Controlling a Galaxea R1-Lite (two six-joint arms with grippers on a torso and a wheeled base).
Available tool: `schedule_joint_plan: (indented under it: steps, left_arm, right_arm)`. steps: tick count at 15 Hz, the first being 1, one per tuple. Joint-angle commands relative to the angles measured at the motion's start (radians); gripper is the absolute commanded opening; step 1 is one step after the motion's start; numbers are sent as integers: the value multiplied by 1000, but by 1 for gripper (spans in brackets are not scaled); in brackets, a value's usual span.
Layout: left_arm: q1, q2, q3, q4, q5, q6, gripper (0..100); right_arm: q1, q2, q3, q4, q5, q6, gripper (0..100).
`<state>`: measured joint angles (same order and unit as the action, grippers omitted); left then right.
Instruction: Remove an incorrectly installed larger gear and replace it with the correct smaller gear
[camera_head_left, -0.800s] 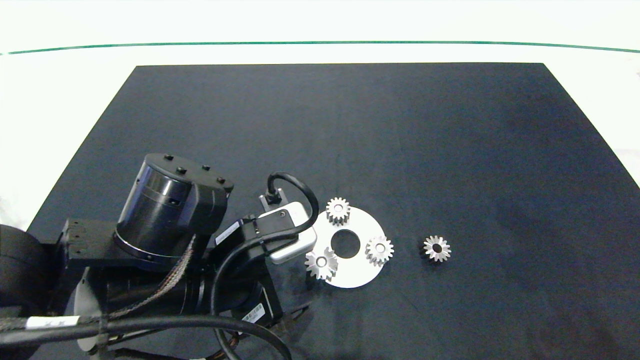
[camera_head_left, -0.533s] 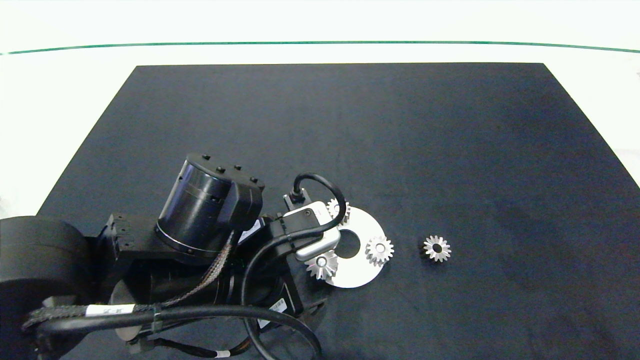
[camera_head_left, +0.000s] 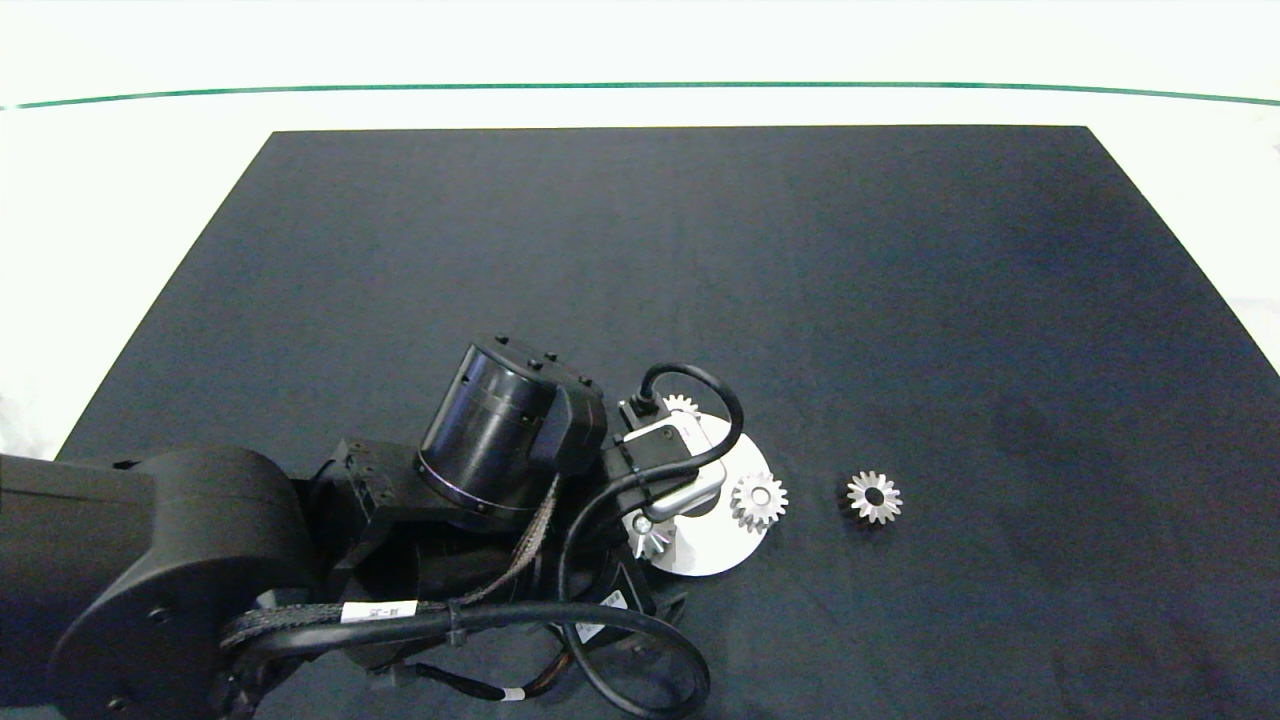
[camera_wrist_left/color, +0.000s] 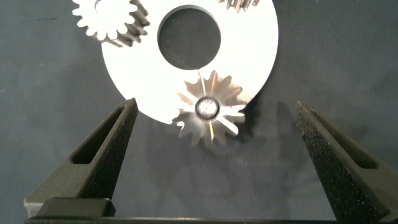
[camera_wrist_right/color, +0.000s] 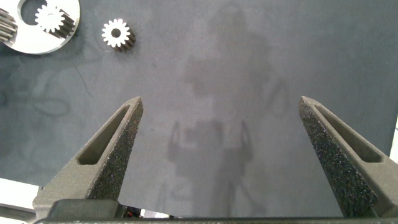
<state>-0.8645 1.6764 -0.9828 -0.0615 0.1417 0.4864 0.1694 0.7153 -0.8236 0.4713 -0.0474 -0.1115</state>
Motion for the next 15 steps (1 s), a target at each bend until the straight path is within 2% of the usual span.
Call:
schedule_joint_plan:
  steps: [1,12,15]
  left_arm:
    - [-2,23,-5,0,6,3,100]
    - [-1,52,-24,-21,7,-6,100]
    - [4,59,-22,-21,18,-9,95]
  right_arm:
    - [-1,-2,0,3,0,0,100]
    - [-1,-8,0,3,0,-2,100]
    - [-1,-10,1,3,-2,-2,100]
